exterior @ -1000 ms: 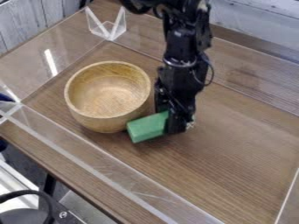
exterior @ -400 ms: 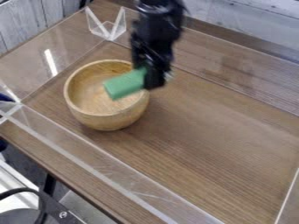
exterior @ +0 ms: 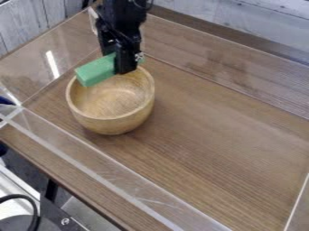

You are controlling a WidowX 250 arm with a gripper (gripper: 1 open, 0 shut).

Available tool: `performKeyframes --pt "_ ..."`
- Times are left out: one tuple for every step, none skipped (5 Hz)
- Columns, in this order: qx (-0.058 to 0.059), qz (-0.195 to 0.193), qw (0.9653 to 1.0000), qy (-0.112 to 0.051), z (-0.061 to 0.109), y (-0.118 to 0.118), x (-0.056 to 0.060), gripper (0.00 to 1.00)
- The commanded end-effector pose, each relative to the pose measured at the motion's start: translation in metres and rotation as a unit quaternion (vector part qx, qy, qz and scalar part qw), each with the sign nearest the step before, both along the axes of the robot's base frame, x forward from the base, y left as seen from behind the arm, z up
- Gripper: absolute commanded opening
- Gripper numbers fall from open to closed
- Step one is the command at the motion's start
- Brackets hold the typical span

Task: Put the green block in the brown bowl

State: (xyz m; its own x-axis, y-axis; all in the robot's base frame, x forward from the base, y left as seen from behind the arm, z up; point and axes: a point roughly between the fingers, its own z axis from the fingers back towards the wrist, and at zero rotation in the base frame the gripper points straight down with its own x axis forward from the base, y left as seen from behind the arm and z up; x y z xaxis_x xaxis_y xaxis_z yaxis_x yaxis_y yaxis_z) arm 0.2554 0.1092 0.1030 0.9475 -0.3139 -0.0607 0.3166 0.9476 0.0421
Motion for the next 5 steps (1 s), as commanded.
performKeyframes --pt "0.011 0.009 0.9997 -0.022 0.009 0.014 0.004 0.0" --pt "0.01 0.019 0.9996 -0.017 0.003 0.024 0.0 0.0" --pt "0.008 0.026 0.9996 -0.011 -0.004 0.032 -0.005 0.0" --pt "0.005 0.026 0.9996 -0.003 -0.013 0.034 -0.006 0.0" --pt "0.002 0.024 0.9997 0.002 -0.019 0.035 -0.006 0.0"
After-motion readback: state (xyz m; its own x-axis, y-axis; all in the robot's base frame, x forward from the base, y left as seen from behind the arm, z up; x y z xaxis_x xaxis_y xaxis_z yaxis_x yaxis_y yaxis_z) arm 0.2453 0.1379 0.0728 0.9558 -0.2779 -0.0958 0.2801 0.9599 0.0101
